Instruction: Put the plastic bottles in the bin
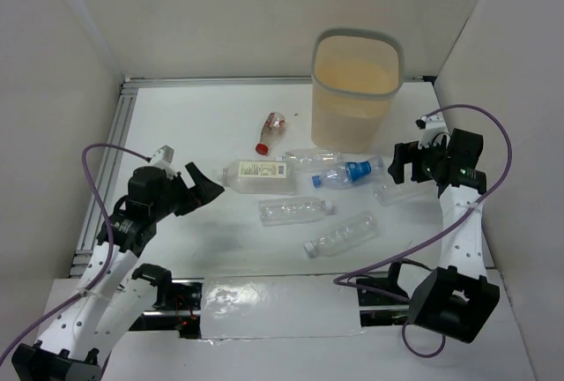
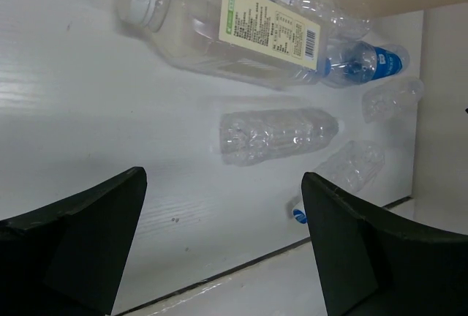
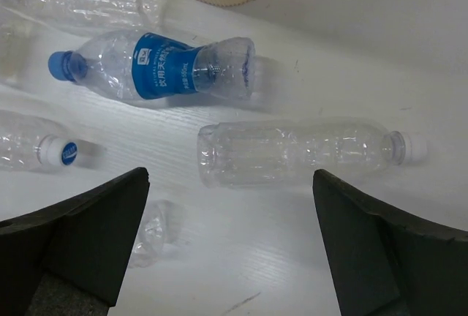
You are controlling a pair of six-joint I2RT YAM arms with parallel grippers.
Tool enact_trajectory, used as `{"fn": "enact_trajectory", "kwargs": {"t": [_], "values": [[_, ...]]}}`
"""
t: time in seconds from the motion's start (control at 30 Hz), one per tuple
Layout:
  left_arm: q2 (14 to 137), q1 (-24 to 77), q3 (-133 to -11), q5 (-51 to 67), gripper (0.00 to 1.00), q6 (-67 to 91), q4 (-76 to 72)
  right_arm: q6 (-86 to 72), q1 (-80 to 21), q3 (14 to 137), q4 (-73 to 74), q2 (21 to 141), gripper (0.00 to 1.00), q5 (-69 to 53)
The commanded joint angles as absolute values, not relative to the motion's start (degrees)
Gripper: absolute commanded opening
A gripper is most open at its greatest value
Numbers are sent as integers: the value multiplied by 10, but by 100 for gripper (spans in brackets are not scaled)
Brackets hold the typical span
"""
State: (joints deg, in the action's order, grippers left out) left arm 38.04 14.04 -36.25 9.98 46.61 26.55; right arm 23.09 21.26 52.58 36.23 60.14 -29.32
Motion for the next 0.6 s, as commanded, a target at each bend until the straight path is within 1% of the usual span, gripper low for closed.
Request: {"fn": "enact_trajectory", "kwargs": {"t": [0.0,0.13,0.17,0.33,0.47,0.5,0.53,0.57], "values": [[373,142,-367,118,100,450,233,253,214,526,366,574,100,-276],[379,142,-374,91,100,502,260,418,214,570,469,574,100,-290],[379,142,-374,86,100,524,265,441,214,584,469,574,100,-290],[367,154,-380,47,100,590,265,441,214,603,457,585,100,-261],[381,159,-392,19,100,636,301,431,209,584,457,601,100,-243],[388,159,-392,11,98,636,301,431,209,584,457,607,100,-243],[388,165,-392,4,94,648,301,431,209,590,467,620,100,-243],[394,165,-392,-8,87,665,308,439,209,595,468,626,100,-248]]}}
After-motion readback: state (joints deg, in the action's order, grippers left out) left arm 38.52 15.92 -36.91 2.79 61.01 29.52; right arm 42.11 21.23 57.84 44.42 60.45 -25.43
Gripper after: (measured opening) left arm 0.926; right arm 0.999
